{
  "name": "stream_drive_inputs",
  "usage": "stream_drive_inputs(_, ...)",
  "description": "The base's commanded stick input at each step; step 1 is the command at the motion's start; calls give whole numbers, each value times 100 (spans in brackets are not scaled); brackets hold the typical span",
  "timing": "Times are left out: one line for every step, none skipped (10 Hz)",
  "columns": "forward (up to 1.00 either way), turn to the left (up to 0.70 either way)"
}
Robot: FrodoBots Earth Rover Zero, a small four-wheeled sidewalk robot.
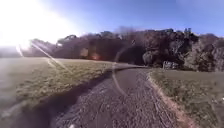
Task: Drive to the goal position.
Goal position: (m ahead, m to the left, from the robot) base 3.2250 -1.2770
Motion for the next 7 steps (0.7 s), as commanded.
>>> stream_drive_inputs(85,-34)
stream_drive_inputs(85,-34)
stream_drive_inputs(85,-34)
stream_drive_inputs(85,-34)
stream_drive_inputs(85,-34)
stream_drive_inputs(85,-34)
stream_drive_inputs(85,-34)
